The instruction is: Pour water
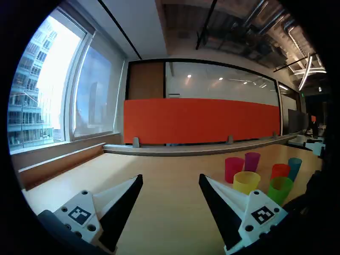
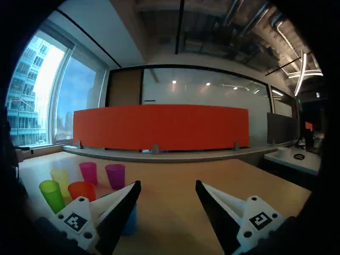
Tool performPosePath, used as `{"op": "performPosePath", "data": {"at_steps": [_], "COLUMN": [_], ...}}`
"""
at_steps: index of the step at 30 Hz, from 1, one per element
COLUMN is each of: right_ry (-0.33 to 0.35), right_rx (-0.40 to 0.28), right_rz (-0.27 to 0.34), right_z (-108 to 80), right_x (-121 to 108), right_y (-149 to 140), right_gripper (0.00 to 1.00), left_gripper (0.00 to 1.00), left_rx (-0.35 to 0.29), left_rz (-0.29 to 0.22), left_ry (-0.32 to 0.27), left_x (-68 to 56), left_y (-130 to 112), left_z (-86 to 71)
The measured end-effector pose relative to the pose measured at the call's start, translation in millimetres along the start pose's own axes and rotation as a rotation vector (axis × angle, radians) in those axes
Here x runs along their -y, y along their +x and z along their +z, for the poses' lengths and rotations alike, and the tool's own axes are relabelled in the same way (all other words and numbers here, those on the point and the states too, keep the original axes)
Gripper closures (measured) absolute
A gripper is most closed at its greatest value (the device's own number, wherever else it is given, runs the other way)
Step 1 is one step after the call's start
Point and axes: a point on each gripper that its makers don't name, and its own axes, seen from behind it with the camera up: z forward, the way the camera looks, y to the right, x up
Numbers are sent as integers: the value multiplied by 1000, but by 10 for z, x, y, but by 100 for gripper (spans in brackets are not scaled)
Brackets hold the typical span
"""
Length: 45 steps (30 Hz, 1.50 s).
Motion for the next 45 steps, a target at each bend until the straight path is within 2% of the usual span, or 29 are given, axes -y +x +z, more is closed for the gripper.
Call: {"op": "performPosePath", "data": {"at_steps": [3, 12, 24, 36, 39, 45], "right_ry": [-1, 28, 42, 70, 83, 99], "right_rx": [0, -17, -13, -3, 12, 25], "right_rz": [1, 6, 22, 24, 29, 52], "right_z": [14, 17, 122, 260, 282, 311], "right_x": [-32, -24, -115, -111, -102, -97], "right_y": [-11, 389, 912, 1394, 1469, 1657], "right_gripper": [1, 1, 1, 1, 1, 1], "left_gripper": [2, 2, 2, 2, 2, 2], "left_rx": [-7, -18, 3, -15, -18, -4], "left_rz": [-6, -41, -14, 35, 38, 7], "left_ry": [1, -34, -74, -99, -106, -132], "left_x": [22, 2, -61, -85, -93, -115], "left_y": [101, 468, 913, 1517, 1645, 1808], "left_z": [-9, 15, 92, 185, 207, 232]}}
